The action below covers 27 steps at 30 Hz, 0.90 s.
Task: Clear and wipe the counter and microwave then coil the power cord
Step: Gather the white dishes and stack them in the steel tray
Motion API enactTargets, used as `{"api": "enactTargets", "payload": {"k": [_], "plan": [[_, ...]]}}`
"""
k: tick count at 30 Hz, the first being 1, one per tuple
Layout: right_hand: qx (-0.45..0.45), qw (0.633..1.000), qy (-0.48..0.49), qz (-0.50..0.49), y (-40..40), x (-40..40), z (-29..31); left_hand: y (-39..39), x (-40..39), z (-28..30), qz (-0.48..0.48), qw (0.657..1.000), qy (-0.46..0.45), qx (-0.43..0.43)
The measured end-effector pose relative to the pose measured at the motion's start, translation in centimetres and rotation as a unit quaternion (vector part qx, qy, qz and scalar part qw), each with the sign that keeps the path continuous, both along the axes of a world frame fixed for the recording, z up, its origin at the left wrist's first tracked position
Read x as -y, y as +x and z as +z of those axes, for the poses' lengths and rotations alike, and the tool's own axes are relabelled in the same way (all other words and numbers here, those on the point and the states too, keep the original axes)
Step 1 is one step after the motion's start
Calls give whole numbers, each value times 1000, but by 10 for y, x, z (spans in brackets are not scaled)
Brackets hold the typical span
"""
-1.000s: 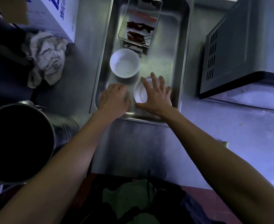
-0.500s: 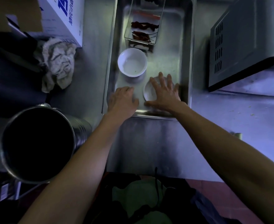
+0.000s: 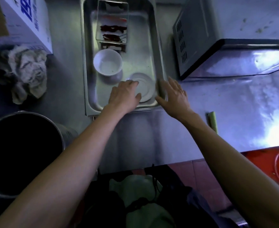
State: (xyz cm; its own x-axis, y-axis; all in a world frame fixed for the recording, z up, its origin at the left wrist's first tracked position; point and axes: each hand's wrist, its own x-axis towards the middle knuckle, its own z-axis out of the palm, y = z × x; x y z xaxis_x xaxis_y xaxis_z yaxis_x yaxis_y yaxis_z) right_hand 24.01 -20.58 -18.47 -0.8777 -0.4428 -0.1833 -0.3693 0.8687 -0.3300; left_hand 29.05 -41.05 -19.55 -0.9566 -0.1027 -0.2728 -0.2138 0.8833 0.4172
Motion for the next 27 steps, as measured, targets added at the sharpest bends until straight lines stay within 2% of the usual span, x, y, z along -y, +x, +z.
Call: {"api": "enactTargets", "payload": {"k": [6,11,20,27], "plan": [[55,995,23,-80,19,-59,7,-9,-37,14,-98,994,-43,-21],[48,990,2,-133,30,-125,13,-29,-92,23,-126,991,-41,-37],[39,972,-54,-225,68,-303,22,-23,-265,37,-218,972,-59,-58],[17,954,-61,-295,98,-437,38,-24,-414,58,-294,949,-81,-74]]}}
